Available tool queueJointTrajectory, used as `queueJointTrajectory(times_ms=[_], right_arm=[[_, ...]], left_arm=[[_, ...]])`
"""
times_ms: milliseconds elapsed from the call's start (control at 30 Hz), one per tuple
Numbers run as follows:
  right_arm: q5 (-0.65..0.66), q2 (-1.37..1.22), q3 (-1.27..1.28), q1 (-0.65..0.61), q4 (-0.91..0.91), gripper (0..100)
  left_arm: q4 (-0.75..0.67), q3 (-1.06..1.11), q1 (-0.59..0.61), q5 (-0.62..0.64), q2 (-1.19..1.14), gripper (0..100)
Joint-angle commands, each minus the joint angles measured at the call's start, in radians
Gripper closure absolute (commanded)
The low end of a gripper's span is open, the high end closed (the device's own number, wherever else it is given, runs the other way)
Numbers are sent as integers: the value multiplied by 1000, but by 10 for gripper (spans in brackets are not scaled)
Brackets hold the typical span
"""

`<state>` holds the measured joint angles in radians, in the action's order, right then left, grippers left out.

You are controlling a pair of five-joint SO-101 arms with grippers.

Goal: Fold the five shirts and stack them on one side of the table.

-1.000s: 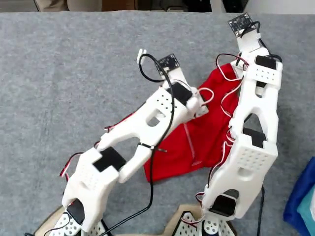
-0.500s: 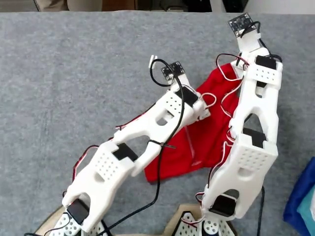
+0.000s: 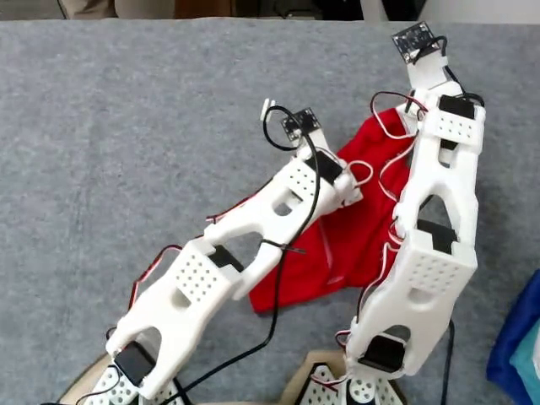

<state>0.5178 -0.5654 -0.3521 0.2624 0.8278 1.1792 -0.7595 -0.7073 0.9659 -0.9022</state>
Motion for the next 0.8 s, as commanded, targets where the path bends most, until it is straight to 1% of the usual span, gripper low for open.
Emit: queueJointTrajectory(times_ms=[0, 100, 300, 400, 600, 767], right_arm=[[-15, 4, -47, 15, -20, 990], [-15, 4, -47, 15, -20, 990], [-15, 4, -47, 13, -20, 990], [-15, 4, -47, 13, -20, 990], [-17, 4, -47, 7, -18, 990], [-17, 13, -48, -22, -12, 990]], left_arm=[[-9, -49, 5, -41, 8, 920], [-11, -51, 3, -103, 12, 975], [-3, -51, 20, -109, 13, 980], [23, -61, 52, -109, 13, 980], [207, -227, 160, -110, 13, 980], [384, -473, 282, -110, 13, 981]])
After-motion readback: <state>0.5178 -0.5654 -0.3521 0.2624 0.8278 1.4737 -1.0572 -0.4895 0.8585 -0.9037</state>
